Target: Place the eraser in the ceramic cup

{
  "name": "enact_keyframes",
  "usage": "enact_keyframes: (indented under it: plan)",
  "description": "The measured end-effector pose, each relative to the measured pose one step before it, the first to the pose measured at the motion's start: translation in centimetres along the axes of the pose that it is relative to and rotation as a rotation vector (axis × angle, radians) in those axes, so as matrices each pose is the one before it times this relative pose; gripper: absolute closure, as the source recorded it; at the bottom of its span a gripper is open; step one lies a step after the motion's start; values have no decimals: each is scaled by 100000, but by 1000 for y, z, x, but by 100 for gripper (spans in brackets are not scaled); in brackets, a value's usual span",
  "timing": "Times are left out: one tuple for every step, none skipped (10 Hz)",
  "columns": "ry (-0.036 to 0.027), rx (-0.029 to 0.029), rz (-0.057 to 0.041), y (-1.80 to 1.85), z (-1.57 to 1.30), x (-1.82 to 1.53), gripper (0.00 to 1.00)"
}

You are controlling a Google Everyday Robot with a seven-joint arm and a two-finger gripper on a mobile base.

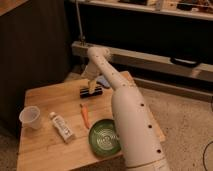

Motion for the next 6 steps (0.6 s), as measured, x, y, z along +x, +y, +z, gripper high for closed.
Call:
enact_keyframes:
  plan:
    - [285, -99, 331, 540, 265, -328, 20]
    - [425, 954, 522, 816, -325, -689, 20]
    - [770, -63, 537, 1424, 92, -766, 20]
    - [966, -342, -89, 814, 133, -734, 20]
    - [1488, -895, 79, 561, 403, -444, 20]
    - [1820, -827, 647, 81, 553, -81, 20]
